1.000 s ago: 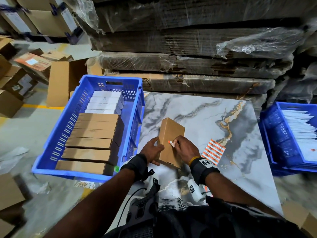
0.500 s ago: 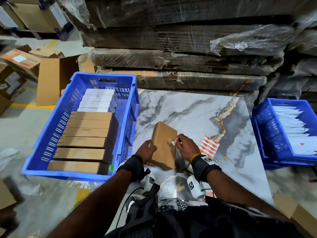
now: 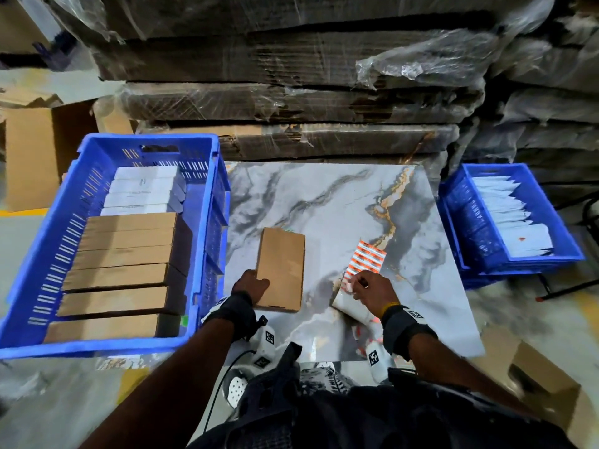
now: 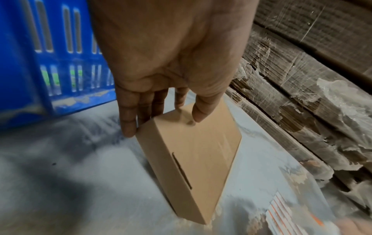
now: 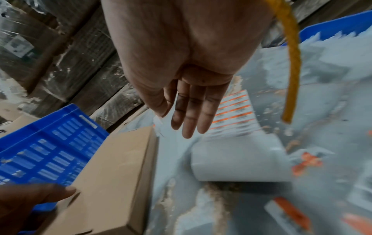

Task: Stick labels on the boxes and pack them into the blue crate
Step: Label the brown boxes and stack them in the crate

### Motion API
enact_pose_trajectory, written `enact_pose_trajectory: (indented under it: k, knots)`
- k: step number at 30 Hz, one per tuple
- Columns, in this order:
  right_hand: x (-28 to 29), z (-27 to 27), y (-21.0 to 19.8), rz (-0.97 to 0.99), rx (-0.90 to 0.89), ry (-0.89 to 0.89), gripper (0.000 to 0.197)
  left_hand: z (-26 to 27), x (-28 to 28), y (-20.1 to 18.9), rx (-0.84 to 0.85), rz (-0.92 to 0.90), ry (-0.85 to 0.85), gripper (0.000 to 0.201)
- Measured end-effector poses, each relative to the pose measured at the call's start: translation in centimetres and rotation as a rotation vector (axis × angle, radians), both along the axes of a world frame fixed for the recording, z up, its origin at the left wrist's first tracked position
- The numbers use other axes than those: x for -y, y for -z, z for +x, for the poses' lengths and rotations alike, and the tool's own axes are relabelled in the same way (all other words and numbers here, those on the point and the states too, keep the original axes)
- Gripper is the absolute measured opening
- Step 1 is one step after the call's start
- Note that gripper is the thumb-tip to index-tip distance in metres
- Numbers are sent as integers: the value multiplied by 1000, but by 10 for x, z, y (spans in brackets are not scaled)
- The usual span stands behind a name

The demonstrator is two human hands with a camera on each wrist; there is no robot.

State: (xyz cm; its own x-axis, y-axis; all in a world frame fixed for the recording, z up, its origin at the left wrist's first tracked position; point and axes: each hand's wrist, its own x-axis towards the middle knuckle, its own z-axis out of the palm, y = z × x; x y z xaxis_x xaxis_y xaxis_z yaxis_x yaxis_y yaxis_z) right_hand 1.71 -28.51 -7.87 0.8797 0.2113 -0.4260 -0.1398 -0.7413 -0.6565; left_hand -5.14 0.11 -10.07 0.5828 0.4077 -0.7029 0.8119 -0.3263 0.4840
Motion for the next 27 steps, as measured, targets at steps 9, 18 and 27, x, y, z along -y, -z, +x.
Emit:
enact_pose_trajectory:
  k: [9, 18, 27]
  knots:
    - [75, 1, 6, -612, 157, -106, 25, 9, 17, 7, -71, 74, 44, 58]
    - [99, -16, 35, -878, 129, -380, 16, 16, 35, 4, -16, 221, 48, 71]
    - [96, -18, 48, -790, 159, -445, 28, 30, 70, -3, 248, 497, 332, 51]
